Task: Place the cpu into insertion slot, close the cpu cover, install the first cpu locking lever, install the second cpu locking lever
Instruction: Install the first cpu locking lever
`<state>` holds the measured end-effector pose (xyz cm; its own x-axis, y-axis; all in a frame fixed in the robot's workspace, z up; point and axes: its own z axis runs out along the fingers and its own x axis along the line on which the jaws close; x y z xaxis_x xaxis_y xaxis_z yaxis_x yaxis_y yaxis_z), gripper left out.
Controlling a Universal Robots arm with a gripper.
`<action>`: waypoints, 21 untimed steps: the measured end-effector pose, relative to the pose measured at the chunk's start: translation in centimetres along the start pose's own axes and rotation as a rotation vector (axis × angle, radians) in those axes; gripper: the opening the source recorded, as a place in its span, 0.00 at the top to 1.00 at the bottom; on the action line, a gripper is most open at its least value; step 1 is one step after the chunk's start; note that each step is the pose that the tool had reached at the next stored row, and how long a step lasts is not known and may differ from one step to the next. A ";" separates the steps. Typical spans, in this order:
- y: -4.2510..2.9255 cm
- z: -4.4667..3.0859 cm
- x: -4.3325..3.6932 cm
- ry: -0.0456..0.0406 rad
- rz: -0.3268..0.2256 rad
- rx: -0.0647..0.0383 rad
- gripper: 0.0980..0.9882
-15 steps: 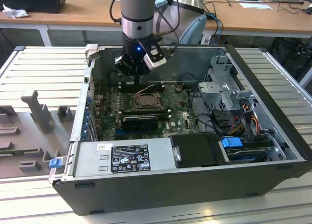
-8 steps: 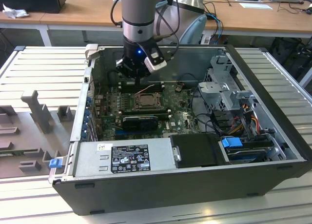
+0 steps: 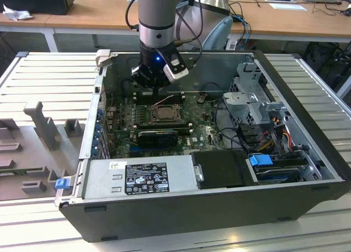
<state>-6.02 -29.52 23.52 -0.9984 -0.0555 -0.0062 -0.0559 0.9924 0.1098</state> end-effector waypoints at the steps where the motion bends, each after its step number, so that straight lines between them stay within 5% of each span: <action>1: 0.00 0.00 0.00 0.0000 0.000 0.000 0.99; 9: -0.02 0.12 -0.14 -0.0001 0.000 -0.001 0.99; 21: 0.30 0.61 -2.01 0.0018 -0.017 -0.002 0.99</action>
<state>-4.02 -29.04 22.95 -0.9974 -0.0722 -0.0062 -0.0724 0.9911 0.1114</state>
